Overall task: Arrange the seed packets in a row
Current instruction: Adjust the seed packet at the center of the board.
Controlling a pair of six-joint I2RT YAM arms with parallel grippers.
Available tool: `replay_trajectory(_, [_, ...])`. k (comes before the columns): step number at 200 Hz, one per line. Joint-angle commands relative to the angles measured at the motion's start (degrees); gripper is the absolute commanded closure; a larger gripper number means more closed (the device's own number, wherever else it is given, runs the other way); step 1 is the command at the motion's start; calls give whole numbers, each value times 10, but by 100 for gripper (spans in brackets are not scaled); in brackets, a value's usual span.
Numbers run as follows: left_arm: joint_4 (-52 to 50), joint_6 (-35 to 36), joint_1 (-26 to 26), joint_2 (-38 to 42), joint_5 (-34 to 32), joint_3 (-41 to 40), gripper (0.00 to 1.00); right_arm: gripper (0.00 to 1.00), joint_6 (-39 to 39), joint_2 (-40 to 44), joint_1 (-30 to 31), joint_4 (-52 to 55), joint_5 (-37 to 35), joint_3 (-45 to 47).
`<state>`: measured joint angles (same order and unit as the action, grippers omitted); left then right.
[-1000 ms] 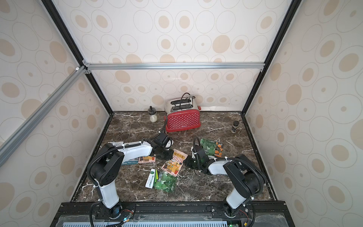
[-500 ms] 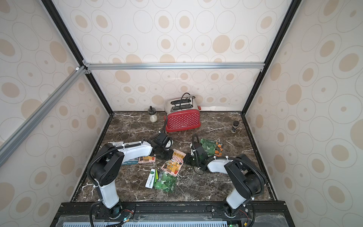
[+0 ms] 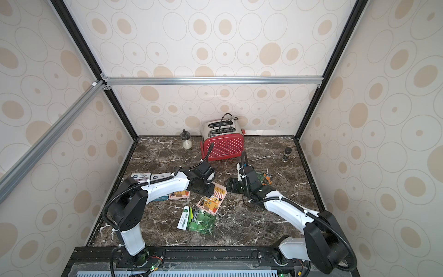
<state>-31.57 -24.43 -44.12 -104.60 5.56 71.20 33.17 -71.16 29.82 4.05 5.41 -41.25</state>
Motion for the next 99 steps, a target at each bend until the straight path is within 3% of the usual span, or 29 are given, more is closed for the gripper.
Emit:
replay_trajectory(1, [-38, 28, -20, 9, -41, 21, 54, 27, -29, 43, -44, 60, -3, 4])
replay_trajectory(99, [-61, 54, -55, -72, -71, 57, 53, 21, -68, 157, -195, 139, 47, -29])
